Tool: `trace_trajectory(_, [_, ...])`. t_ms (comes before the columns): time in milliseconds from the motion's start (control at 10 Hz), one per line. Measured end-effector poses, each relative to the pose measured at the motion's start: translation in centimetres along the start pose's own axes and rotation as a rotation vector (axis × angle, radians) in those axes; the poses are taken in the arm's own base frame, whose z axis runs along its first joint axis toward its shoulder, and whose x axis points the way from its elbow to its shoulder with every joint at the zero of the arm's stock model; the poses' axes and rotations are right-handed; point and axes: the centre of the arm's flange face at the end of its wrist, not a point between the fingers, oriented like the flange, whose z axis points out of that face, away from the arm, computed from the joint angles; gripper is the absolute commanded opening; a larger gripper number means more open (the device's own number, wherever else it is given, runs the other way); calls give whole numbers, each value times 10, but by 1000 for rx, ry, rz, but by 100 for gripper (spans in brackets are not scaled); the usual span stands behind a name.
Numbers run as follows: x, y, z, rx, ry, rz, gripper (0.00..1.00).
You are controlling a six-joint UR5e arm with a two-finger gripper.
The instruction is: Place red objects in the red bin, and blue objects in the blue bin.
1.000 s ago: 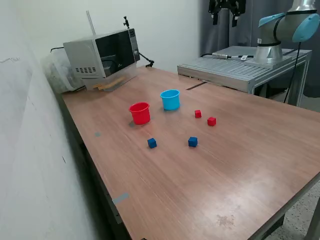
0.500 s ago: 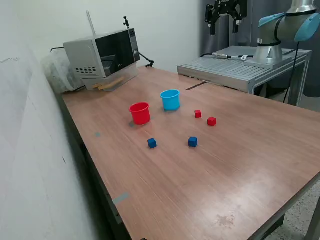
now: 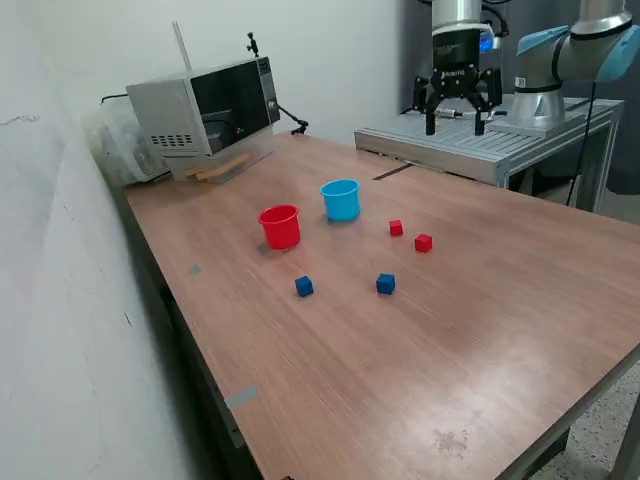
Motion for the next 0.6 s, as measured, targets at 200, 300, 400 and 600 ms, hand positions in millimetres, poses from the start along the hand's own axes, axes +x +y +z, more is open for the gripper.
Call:
trace_trajectory(200, [-4, 18, 40, 54, -13, -37, 100])
trace_trajectory(300, [-7, 28, 57, 75, -20, -49, 100])
trace_trajectory(400, [-10, 38, 71, 91, -25, -56, 100])
trace_trajectory(600, [-18, 56, 100, 119, -27, -60, 100])
